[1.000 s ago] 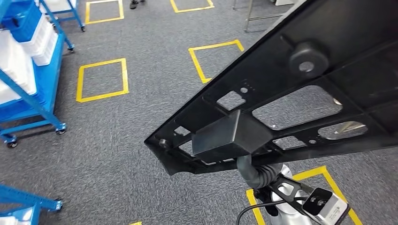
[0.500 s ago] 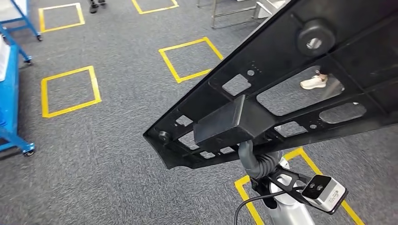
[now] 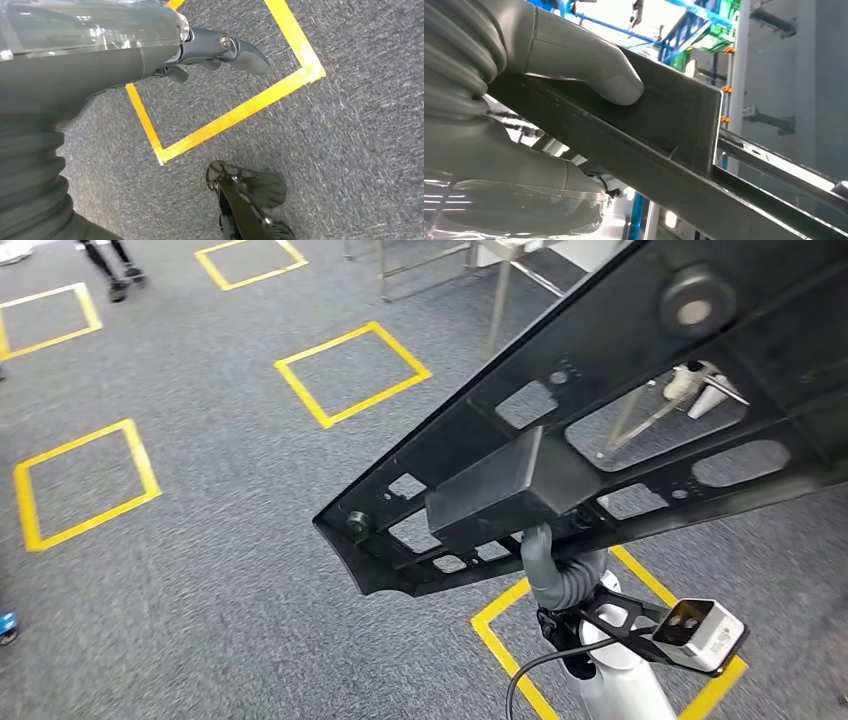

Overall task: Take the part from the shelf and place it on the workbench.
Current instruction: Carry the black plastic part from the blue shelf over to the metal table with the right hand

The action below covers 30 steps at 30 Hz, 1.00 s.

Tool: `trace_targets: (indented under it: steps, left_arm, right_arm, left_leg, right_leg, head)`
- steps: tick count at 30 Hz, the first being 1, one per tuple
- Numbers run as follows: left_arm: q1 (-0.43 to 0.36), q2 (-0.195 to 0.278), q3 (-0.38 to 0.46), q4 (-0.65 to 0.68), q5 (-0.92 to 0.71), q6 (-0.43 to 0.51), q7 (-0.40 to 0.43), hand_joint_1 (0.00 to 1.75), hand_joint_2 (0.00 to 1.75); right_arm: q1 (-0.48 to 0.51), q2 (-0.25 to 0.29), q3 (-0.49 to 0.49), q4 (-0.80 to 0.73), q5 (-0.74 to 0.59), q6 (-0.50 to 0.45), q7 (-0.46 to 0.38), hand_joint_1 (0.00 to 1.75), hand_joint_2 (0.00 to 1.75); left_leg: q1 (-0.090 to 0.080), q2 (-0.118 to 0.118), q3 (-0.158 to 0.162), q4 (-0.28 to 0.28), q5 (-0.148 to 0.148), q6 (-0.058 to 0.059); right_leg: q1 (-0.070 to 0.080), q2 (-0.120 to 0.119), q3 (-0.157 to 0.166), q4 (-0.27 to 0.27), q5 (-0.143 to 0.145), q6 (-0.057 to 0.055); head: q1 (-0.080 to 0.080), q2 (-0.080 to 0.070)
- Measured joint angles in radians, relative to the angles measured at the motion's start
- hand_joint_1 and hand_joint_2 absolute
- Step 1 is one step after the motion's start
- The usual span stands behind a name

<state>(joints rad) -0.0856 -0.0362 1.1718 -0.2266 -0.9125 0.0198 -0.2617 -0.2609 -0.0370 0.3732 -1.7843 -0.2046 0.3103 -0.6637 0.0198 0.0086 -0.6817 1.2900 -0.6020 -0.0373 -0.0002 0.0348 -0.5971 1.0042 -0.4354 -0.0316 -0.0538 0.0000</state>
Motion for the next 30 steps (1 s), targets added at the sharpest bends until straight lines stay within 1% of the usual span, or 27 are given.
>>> trace_targets:
  steps: [1, 2, 3, 4, 5, 6, 8, 9, 10, 11, 12, 13, 14, 15, 16, 17, 18, 19, 20, 21, 22, 24, 25, 26, 28, 29, 30]
  left_arm:
    - [0.001, 0.0, 0.0, 0.0, 0.0, 0.0, 0.0, 0.0, 1.75]
    - [0.0, 0.0, 0.0, 0.0, 0.001, 0.0, 0.0, 0.0, 1.75]
    - [0.0, 0.0, 0.0, 0.0, 0.001, 0.0, -0.001, 0.0, 1.75]
    - [-0.001, 0.0, 0.0, 0.0, 0.001, 0.0, -0.002, 0.0, 1.75]
    - [-0.001, 0.001, 0.0, 0.0, 0.001, 0.0, -0.003, 0.0, 1.75]
    - [-0.001, 0.001, 0.0, 0.0, 0.0, 0.0, -0.003, 0.0, 1.75]
    - [-0.002, 0.002, 0.0, 0.0, -0.002, 0.001, -0.002, 0.0, 1.75]
    - [-0.004, 0.001, 0.0, 0.0, -0.005, 0.002, 0.001, 0.0, 1.75]
    - [-0.005, 0.0, 0.0, 0.0, -0.006, 0.003, 0.004, 0.0, 1.75]
    - [-0.006, -0.001, 0.0, 0.0, -0.008, 0.004, 0.008, 0.0, 1.75]
    - [-0.005, -0.002, 0.0, 0.0, -0.008, 0.005, 0.012, 0.0, 1.75]
    - [-0.002, -0.002, 0.0, 0.0, -0.008, 0.007, 0.014, 0.0, 1.75]
    - [0.0, -0.002, 0.0, 0.0, -0.008, 0.008, 0.016, 0.0, 1.75]
    - [0.002, -0.002, 0.0, 0.0, -0.008, 0.008, 0.016, 0.0, 1.75]
    - [0.003, -0.003, 0.0, 0.0, -0.008, 0.008, 0.016, 0.0, 1.75]
    - [0.002, -0.004, 0.0, 0.0, -0.008, 0.007, 0.016, 0.0, 1.75]
    - [0.002, -0.005, 0.0, 0.0, -0.008, 0.006, 0.015, 0.0, 1.75]
    - [0.001, -0.006, 0.0, 0.0, -0.008, 0.004, 0.013, 0.0, 1.75]
    - [0.001, -0.007, 0.0, 0.0, -0.008, 0.002, 0.012, 0.0, 1.75]
    - [0.0, -0.007, 0.0, 0.0, -0.008, 0.001, 0.01, 0.0, 1.75]
    - [0.0, -0.007, 0.001, 0.0, -0.007, 0.0, 0.008, 0.0, 1.75]
    - [-0.002, -0.008, 0.001, 0.0, -0.007, -0.002, 0.003, 0.0, 1.75]
    - [-0.003, -0.008, 0.001, 0.0, -0.007, -0.003, 0.0, 0.0, 1.75]
    - [-0.004, -0.009, 0.001, 0.0, -0.007, -0.004, -0.003, 0.0, 1.75]
    - [-0.002, -0.01, 0.001, 0.0, -0.007, -0.005, -0.005, 0.0, 1.75]
    - [0.0, -0.011, 0.001, 0.0, -0.007, -0.005, -0.005, 0.0, 1.75]
    - [0.003, -0.011, 0.002, 0.0, -0.007, -0.005, -0.005, 0.0, 1.75]
  right_arm:
    - [0.0, 0.0, 0.0, 0.004, 0.0, 0.004, 0.0, 1.75, 1.75]
    - [-0.001, 0.0, 0.0, 0.008, 0.0, 0.007, 0.0, 1.75, 1.75]
    - [-0.002, 0.0, 0.0, 0.011, 0.001, 0.011, 0.0, 1.75, 1.75]
    - [-0.004, 0.0, 0.0, 0.013, 0.002, 0.014, 0.0, 1.75, 1.75]
    - [-0.006, 0.0, 0.0, 0.015, 0.005, 0.017, 0.0, 1.75, 1.75]
    - [-0.007, 0.0, 0.0, 0.017, 0.01, 0.018, 0.0, 1.75, 1.75]
    - [-0.004, 0.0, -0.001, 0.018, 0.022, 0.014, -0.001, 1.75, 1.75]
    - [0.0, 0.0, -0.003, 0.017, 0.027, 0.01, -0.001, 1.75, 1.75]
    - [0.003, 0.0, -0.006, 0.015, 0.031, 0.007, -0.002, 1.75, 1.75]
    - [0.005, 0.0, -0.009, 0.013, 0.034, 0.004, -0.002, 1.75, 1.75]
    - [0.007, 0.0, -0.012, 0.012, 0.035, 0.004, -0.002, 1.75, 1.75]
    - [0.008, 0.0, -0.014, 0.011, 0.035, 0.005, -0.002, 1.75, 1.75]
    - [0.01, 0.0, -0.014, 0.012, 0.036, 0.007, -0.002, 1.75, 1.75]
    - [0.011, 0.0, -0.015, 0.013, 0.037, 0.01, -0.002, 1.75, 1.75]
    - [0.011, 0.0, -0.015, 0.014, 0.038, 0.014, -0.002, 1.75, 1.75]
    - [0.009, 0.0, -0.015, 0.015, 0.039, 0.019, -0.002, 1.75, 1.75]
    - [0.004, 0.0, -0.014, 0.016, 0.039, 0.023, -0.002, 1.75, 1.75]
    - [-0.002, 0.0, -0.014, 0.017, 0.037, 0.025, -0.001, 1.75, 1.75]
    - [-0.009, 0.0, -0.013, 0.019, 0.032, 0.025, 0.0, 1.75, 1.75]
    - [-0.015, 0.0, -0.013, 0.021, 0.027, 0.024, 0.0, 1.75, 1.75]
    - [-0.019, 0.0, -0.012, 0.024, 0.021, 0.023, 0.001, 1.75, 1.75]
    - [-0.023, -0.001, -0.011, 0.031, 0.014, 0.022, 0.001, 1.75, 1.75]
    - [-0.025, -0.001, -0.011, 0.034, 0.012, 0.022, 0.001, 1.75, 1.75]
    - [-0.028, -0.001, -0.009, 0.038, 0.011, 0.022, 0.001, 1.75, 1.75]
    - [-0.032, -0.001, -0.005, 0.045, 0.01, 0.021, 0.001, 1.75, 1.75]
    - [-0.031, -0.001, -0.002, 0.049, 0.01, 0.021, 0.001, 1.75, 1.75]
    - [-0.03, -0.001, 0.0, 0.052, 0.01, 0.02, 0.001, 1.75, 1.75]
  left_leg:
    - [0.0, -0.001, -0.004, -0.006, 0.021, 0.001]
    - [0.0, -0.006, 0.01, -0.051, 0.058, 0.003]
    - [0.0, -0.02, 0.036, -0.12, 0.102, 0.006]
    - [0.001, -0.039, 0.063, -0.187, 0.133, 0.01]
    - [0.002, -0.056, 0.084, -0.237, 0.151, 0.013]
    - [0.001, -0.067, 0.095, -0.264, 0.155, 0.017]
    - [-0.001, -0.059, 0.102, -0.274, 0.151, 0.024]
    - [0.0, -0.049, 0.104, -0.279, 0.153, 0.03]
    - [0.002, -0.04, 0.108, -0.284, 0.154, 0.036]
    - [0.005, -0.029, 0.11, -0.288, 0.156, 0.042]
    - [0.004, -0.017, 0.112, -0.29, 0.156, 0.046]
    - [0.003, -0.006, 0.112, -0.29, 0.154, 0.049]
    - [0.002, 0.006, 0.113, -0.29, 0.152, 0.05]
    - [0.001, 0.018, 0.113, -0.29, 0.15, 0.049]
    - [0.001, 0.029, 0.115, -0.29, 0.148, 0.048]
    - [0.002, 0.04, 0.118, -0.289, 0.145, 0.046]
    - [0.001, 0.05, 0.123, -0.289, 0.141, 0.043]
    - [-0.001, 0.06, 0.127, -0.288, 0.137, 0.039]
    - [-0.003, 0.068, 0.131, -0.287, 0.133, 0.034]
    - [-0.006, 0.076, 0.134, -0.286, 0.13, 0.029]
    - [-0.008, 0.084, 0.137, -0.287, 0.127, 0.023]
    - [-0.006, 0.098, 0.142, -0.287, 0.12, 0.012]
    - [-0.004, 0.088, 0.14, -0.276, 0.11, 0.007]
    - [-0.002, 0.069, 0.13, -0.247, 0.09, 0.004]
    - [0.001, 0.021, 0.076, -0.128, 0.029, 0.0]
    - [0.002, 0.009, 0.04, -0.058, 0.002, -0.001]
    - [0.002, 0.003, 0.011, -0.009, -0.009, -0.002]
  right_leg:
    - [0.0, 0.014, 0.002, 0.001, -0.001, 0.001]
    - [0.0, 0.027, 0.005, 0.002, -0.002, 0.002]
    - [0.0, 0.039, 0.007, 0.004, -0.004, 0.004]
    - [0.001, 0.05, 0.007, 0.008, -0.007, 0.008]
    - [0.001, 0.061, 0.005, 0.011, -0.009, 0.012]
    - [0.0, 0.071, 0.002, 0.013, -0.01, 0.018]
    - [-0.003, 0.089, -0.003, 0.013, -0.009, 0.03]
    - [-0.003, 0.086, -0.004, 0.015, -0.011, 0.036]
    - [-0.002, 0.07, -0.01, 0.028, -0.021, 0.041]
    - [0.0, 0.046, -0.025, 0.061, -0.041, 0.045]
    - [-0.001, 0.016, -0.052, 0.116, -0.07, 0.049]
    - [-0.003, -0.007, -0.088, 0.185, -0.103, 0.052]
    - [-0.006, -0.018, -0.123, 0.25, -0.127, 0.055]
    - [-0.009, -0.024, -0.146, 0.291, -0.135, 0.058]
    - [-0.011, -0.028, -0.149, 0.293, -0.124, 0.06]
    - [-0.013, -0.034, -0.129, 0.252, -0.094, 0.06]
    - [-0.014, -0.051, -0.091, 0.18, -0.056, 0.059]
    - [-0.01, -0.075, -0.053, 0.107, -0.029, 0.055]
    - [-0.006, -0.093, -0.025, 0.051, -0.011, 0.05]
    - [-0.001, -0.105, -0.01, 0.021, -0.006, 0.044]
    - [0.003, -0.103, -0.009, 0.014, -0.01, 0.039]
    - [0.002, -0.079, -0.01, 0.01, -0.008, 0.028]
    - [0.0, -0.069, -0.007, 0.006, -0.006, 0.021]
    - [-0.003, -0.059, -0.004, 0.002, -0.004, 0.015]
    - [-0.005, -0.039, 0.0, -0.001, -0.003, 0.005]
    - [-0.005, -0.026, 0.0, 0.0, -0.004, 0.003]
    - [-0.004, -0.013, 0.001, 0.0, -0.004, 0.002]
  head:
    - [0.0, 0.0]
    - [0.0, 0.0]
    - [0.0, 0.0]
    - [0.0, 0.0]
    - [0.0, 0.0]
    - [0.0, 0.0]
    - [0.0, 0.0]
    - [0.0, 0.0]
    - [0.0, 0.0]
    - [0.0, 0.0]
    - [0.0, 0.0]
    - [0.0, 0.0]
    - [0.0, 0.0]
    - [0.0, 0.0]
    - [0.0, 0.0]
    - [0.0, 0.0]
    - [0.0, 0.0]
    - [0.0, 0.0]
    - [0.0, 0.0]
    - [0.0, 0.0]
    - [0.0, 0.0]
    - [0.0, 0.0]
    - [0.0, 0.0]
    - [0.0, 0.0]
    - [0.0, 0.0]
    - [0.0, 0.0]
    - [0.0, 0.0]
